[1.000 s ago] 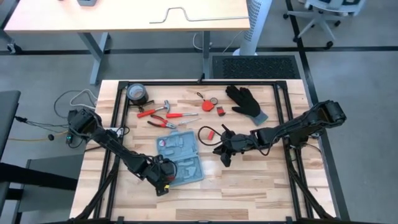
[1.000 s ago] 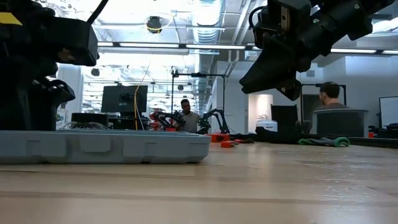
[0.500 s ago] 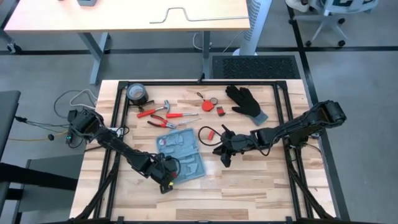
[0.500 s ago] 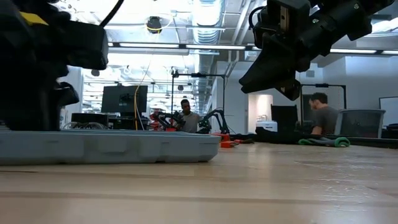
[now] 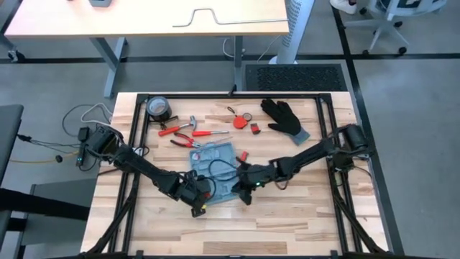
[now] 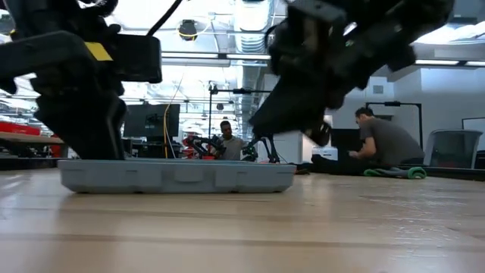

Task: Prefit tool cases
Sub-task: Remove the orange screwdriver bits from the gray prefit tool case

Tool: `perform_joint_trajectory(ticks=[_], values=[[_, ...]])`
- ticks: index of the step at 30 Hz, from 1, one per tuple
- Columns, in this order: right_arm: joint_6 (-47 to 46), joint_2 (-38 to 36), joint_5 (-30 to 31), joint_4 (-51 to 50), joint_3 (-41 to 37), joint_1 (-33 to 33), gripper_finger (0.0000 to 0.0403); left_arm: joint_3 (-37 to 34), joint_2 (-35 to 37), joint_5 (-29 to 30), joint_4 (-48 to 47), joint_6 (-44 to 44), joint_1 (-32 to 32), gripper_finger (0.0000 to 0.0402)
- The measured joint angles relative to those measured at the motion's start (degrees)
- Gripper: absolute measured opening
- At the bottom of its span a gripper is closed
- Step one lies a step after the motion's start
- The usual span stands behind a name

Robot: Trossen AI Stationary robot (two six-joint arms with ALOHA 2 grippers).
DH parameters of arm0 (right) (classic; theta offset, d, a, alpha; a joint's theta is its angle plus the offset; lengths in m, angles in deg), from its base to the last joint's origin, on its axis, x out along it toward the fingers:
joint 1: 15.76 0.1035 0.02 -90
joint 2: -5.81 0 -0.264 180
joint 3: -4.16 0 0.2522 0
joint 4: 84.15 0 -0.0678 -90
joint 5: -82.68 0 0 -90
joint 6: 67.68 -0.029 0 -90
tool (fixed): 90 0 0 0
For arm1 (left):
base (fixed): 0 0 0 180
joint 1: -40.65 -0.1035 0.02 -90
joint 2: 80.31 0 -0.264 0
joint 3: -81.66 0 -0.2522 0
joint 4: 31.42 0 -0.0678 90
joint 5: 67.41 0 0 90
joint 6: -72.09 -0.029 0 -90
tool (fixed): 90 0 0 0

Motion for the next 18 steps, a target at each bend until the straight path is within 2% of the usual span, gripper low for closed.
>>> perform_joint_trajectory(ticks=[8,18], values=[[-0.06,9.94,-5.72,-1.38,7.98,-0.74,0.0063,-0.07,-0.11,0.07,3.87,-3.17,-2.11,0.0087],[-1.79,10.77,-7.44,-7.28,9.13,-1.14,0.0063,0.53,0.50,0.20,6.10,-4.08,-2.81,0.0087]])
